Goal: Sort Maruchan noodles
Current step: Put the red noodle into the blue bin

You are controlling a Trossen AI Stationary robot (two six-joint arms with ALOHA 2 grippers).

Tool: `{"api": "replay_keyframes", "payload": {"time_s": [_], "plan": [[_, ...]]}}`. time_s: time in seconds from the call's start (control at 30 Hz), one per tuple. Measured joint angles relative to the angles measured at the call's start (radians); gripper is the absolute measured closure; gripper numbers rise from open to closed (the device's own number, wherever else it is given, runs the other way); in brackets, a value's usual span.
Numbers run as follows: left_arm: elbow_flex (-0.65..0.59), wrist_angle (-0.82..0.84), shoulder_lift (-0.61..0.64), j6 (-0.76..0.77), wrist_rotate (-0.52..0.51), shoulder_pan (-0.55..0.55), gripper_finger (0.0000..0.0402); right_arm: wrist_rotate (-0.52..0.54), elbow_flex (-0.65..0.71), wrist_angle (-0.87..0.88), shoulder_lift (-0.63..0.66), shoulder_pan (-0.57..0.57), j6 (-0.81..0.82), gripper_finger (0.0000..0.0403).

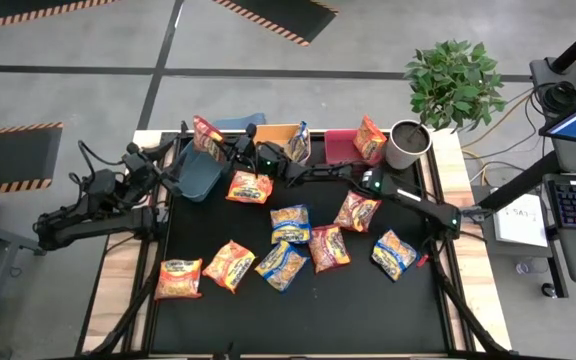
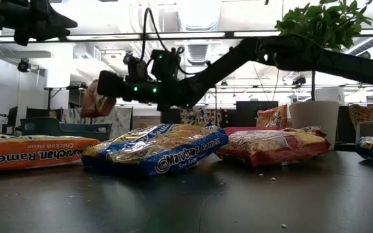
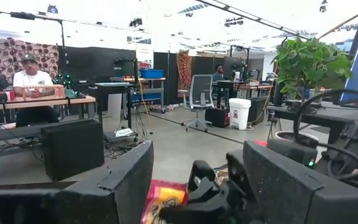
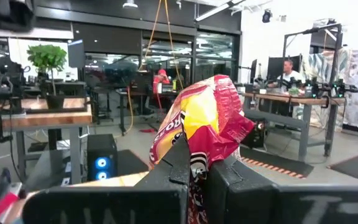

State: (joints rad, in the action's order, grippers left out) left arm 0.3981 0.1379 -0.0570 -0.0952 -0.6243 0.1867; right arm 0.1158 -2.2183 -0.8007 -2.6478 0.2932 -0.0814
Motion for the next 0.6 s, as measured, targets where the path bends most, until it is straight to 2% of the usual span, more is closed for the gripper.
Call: {"api": "replay_keyframes", "payload": {"time_s": [0.17, 0.6], "plan": [[0.000, -0.001, -0.001, 0.000, 0.000, 0.000, 0.0171, 0.009, -0.040, 0.016, -0.040, 0.000, 0.001, 0.0394], [0.000, -0.003, -0.001, 0.000, 0.000, 0.000, 0.0171, 0.027, -0.039, 0.064, -0.070, 0.002, -0.009, 0.0394]]}}
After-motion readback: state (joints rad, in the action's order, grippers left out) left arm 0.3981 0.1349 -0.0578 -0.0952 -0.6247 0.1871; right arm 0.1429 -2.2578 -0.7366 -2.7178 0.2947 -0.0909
